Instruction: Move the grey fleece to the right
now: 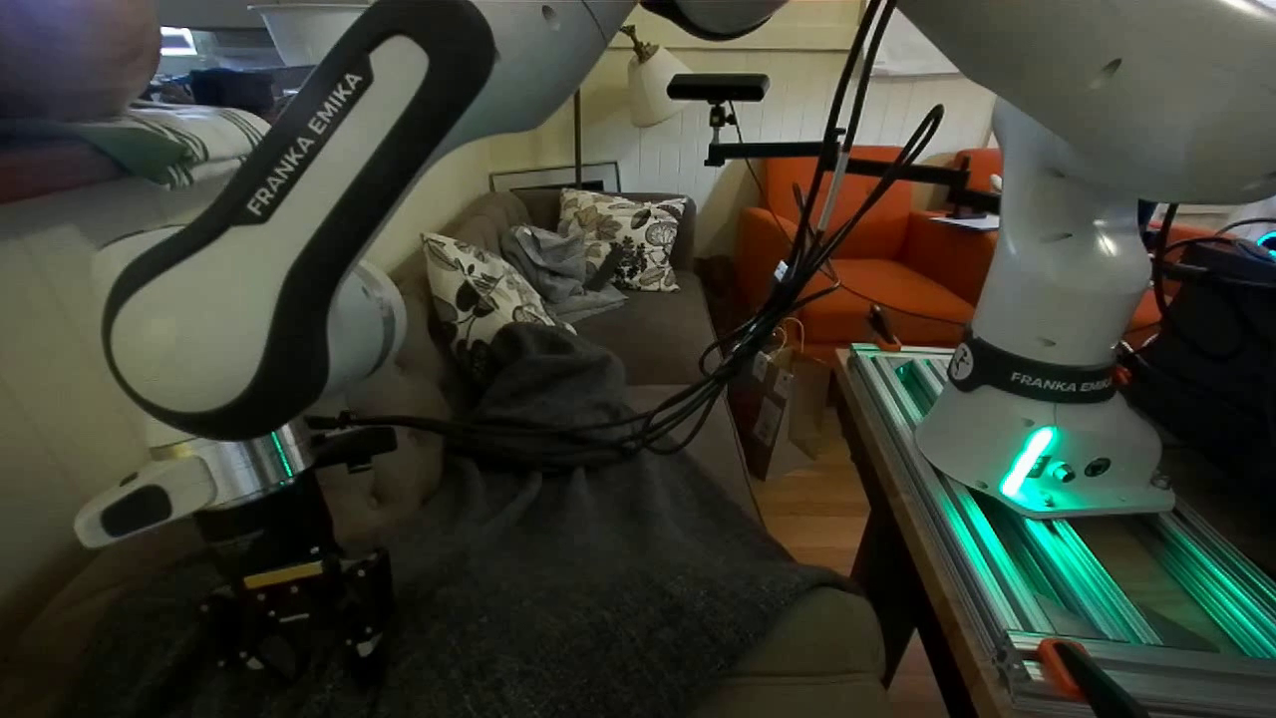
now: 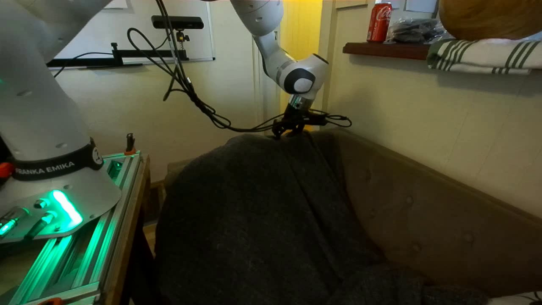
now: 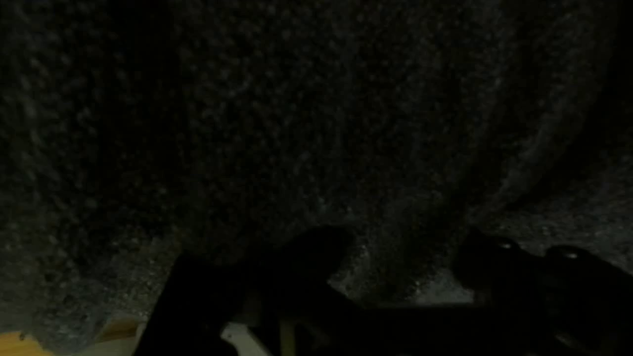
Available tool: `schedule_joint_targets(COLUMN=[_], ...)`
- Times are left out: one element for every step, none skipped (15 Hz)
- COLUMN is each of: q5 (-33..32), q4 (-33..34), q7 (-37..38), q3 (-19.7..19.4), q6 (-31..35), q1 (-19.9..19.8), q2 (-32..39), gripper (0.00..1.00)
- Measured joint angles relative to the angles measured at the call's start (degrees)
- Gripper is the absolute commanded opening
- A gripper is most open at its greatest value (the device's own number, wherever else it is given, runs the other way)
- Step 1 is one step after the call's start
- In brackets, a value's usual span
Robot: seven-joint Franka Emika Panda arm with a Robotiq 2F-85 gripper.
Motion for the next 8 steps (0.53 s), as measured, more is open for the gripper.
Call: schedule_joint_targets(q5=[0.00,0.00,0.00,0.00,0.04,0.08,0.10,0.12], q4=[0.64,1.15,1.63,2.10,2.34,2.43,2.44,2.40], q7=[-0.18,-0.25,-0.25,-0.25,-0.25,-0.25,-0.25,-0.25], q3=[0.00,0.00,0.00,0.00,0.00,0.00,0.00,-0.05], q6=[-0.77,-1.23,-1.38,-1.42,-1.43,-1.43,-1.43,-1.43], q1=[-0.01,-0.08,-0.22,-0.43,-0.71,-1.03,-1.43,-1.86], q2=[0.09,0.10,0.06,0.03,-0.09,-0.30,-0.60,-0.96], gripper=[0.20,0.14,0.06,0.01,0.00,0.00,0.00,0.01])
